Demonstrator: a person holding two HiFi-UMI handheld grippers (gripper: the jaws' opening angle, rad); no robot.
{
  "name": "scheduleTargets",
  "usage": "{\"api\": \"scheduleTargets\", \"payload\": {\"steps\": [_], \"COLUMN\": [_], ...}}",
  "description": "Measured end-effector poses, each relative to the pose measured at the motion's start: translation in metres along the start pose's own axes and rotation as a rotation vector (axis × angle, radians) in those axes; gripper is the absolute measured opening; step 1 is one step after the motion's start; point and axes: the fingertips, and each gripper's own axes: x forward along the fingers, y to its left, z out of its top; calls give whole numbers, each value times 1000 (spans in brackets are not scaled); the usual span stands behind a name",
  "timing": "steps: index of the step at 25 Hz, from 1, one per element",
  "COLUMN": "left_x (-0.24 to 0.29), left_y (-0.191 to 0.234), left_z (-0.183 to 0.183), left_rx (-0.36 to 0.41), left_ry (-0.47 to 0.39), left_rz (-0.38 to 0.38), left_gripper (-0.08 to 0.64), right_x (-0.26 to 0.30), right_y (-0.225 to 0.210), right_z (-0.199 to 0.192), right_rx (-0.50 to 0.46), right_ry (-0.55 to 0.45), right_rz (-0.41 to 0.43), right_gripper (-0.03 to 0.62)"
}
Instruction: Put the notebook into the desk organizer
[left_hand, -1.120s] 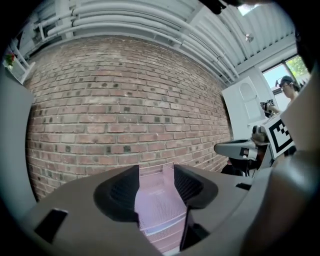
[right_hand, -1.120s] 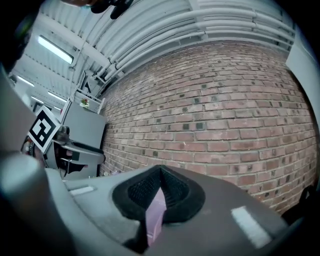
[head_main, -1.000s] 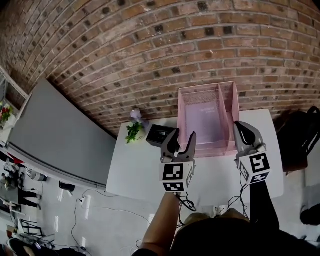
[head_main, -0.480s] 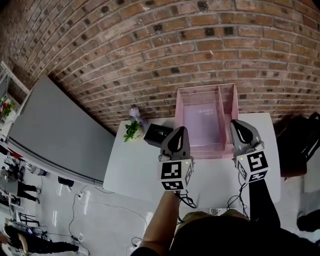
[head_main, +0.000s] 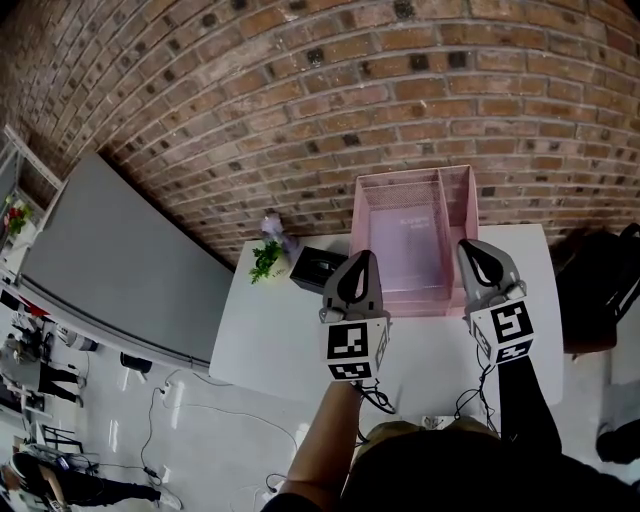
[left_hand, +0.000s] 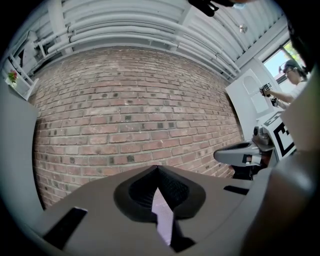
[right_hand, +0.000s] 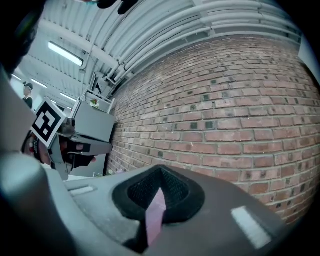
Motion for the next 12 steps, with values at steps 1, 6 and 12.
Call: {"api": "scheduleTargets", "payload": {"steps": [1, 6, 12], "left_x": [0, 1, -1], "left_y": [0, -3, -2], "left_z": [0, 1, 0], "left_rx": [1, 7, 2], "left_ry": [0, -1, -1], "left_rz": [-2, -12, -4], "left_gripper": [8, 8, 9], "right_x": [0, 1, 0], "right_y": [0, -1, -2], "right_z": [1, 2, 1], "right_rx": [0, 2, 3], "right_ry": [-1, -2, 3], "right_rz": [0, -2, -5], "right_gripper": [0, 0, 0]}}
